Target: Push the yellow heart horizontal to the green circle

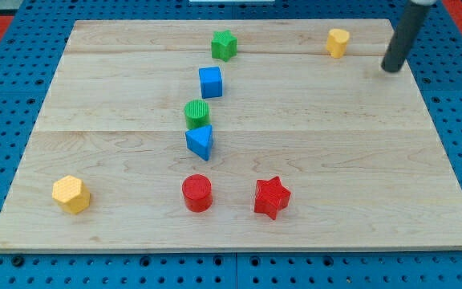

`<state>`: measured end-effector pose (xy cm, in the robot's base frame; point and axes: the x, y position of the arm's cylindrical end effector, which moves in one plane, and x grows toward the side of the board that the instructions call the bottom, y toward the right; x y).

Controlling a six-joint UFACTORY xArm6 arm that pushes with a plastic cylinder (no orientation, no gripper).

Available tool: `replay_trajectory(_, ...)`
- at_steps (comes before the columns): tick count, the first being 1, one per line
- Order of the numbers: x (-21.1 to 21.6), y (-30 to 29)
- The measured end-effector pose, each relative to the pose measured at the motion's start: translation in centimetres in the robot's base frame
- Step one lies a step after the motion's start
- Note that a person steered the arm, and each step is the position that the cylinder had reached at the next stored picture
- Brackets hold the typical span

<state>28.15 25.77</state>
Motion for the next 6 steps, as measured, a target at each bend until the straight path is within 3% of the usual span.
replay_trajectory(1, -6.6, -1.6)
replay_trajectory(3, -1.1, -11.0)
replay_trajectory(4, 4.5, -12.4)
replay_trajectory(6, 4.3, -15.3)
